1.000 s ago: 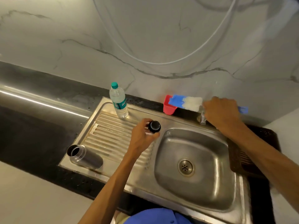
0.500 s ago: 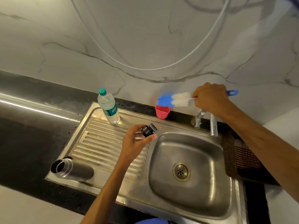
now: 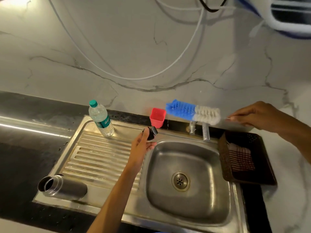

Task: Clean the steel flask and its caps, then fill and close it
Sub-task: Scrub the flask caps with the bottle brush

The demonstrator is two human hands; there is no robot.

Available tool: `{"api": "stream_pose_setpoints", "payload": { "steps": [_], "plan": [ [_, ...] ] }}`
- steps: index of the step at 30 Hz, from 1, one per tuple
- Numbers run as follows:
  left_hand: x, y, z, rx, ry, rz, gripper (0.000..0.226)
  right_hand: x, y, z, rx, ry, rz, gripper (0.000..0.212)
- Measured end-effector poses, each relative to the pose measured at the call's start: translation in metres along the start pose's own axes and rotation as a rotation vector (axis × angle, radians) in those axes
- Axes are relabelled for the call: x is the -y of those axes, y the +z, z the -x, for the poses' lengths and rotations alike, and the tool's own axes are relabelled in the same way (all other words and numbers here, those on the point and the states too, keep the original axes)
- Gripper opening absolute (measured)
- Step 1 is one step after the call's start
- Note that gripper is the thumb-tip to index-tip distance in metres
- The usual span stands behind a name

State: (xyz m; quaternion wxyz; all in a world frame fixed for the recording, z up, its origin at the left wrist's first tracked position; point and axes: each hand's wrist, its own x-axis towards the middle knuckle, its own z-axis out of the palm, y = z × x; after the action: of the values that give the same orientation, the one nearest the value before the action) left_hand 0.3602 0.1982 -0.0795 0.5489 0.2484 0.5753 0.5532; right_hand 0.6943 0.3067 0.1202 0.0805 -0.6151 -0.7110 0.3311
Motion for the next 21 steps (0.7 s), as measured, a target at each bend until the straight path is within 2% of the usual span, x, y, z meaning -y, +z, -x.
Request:
{"api": "stream_pose_setpoints", "payload": {
  "steps": [4,6,12,15,17,19,21],
  "plan": [
    [-0.011,0.029,-0.002,0.001,-0.036,0.110,0.052,-0.009,0.000,0.040,0.047,0.022,-0.188,0.012],
    [-0.014,0.042,-0.002,0.016,-0.043,0.154,0.055,-0.013,0.009,0.055,0.066,0.034,-0.226,0.019],
    [-0.013,0.064,0.012,0.225,0.067,0.191,0.034,-0.020,0.029,0.079,0.020,0.019,-0.216,0.014],
    [-0.018,0.060,0.018,0.217,0.195,0.047,0.039,-0.021,0.029,0.088,-0.023,0.018,-0.158,0.018],
    [-0.023,0.057,0.022,0.189,0.252,-0.100,0.051,-0.019,0.031,0.097,-0.036,0.025,-0.081,0.010],
    [-0.026,0.055,0.023,0.169,0.291,-0.198,0.058,-0.017,0.036,0.106,-0.057,0.018,-0.039,0.018],
    [-0.027,0.054,0.024,0.194,0.326,-0.255,0.060,-0.017,0.045,0.111,-0.086,0.003,-0.075,0.009]
  ]
}}
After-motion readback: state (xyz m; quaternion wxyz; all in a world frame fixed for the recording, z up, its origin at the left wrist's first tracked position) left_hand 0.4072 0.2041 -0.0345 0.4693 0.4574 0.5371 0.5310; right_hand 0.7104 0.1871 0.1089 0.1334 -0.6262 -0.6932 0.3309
